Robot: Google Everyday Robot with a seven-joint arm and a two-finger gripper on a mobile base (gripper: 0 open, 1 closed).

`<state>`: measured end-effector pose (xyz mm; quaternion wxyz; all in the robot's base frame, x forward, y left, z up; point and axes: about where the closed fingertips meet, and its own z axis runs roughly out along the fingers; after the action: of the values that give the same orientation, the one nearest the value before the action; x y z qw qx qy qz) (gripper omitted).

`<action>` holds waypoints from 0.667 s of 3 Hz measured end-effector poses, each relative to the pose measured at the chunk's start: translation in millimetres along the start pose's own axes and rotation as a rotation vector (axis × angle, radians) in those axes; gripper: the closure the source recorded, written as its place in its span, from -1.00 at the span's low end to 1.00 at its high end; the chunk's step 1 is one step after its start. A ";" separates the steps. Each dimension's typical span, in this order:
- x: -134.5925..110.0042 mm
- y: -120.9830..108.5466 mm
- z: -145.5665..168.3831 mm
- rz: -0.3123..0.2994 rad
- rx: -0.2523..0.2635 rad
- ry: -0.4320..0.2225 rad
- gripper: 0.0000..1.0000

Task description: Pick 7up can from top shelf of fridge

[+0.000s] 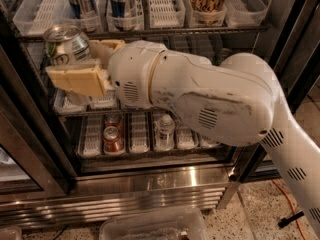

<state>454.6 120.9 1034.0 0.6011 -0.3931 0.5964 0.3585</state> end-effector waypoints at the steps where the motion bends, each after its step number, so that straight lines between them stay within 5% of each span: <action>1: 2.5 26.7 -17.9 0.017 -0.039 -0.003 1.00; 2: 19.6 68.9 -51.8 0.067 -0.040 0.007 1.00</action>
Offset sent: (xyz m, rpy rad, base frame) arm -0.0984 -0.0214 -0.0213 0.0119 0.0842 0.0654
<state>370.7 103.4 1012.4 0.5786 -0.3862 0.6039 0.3890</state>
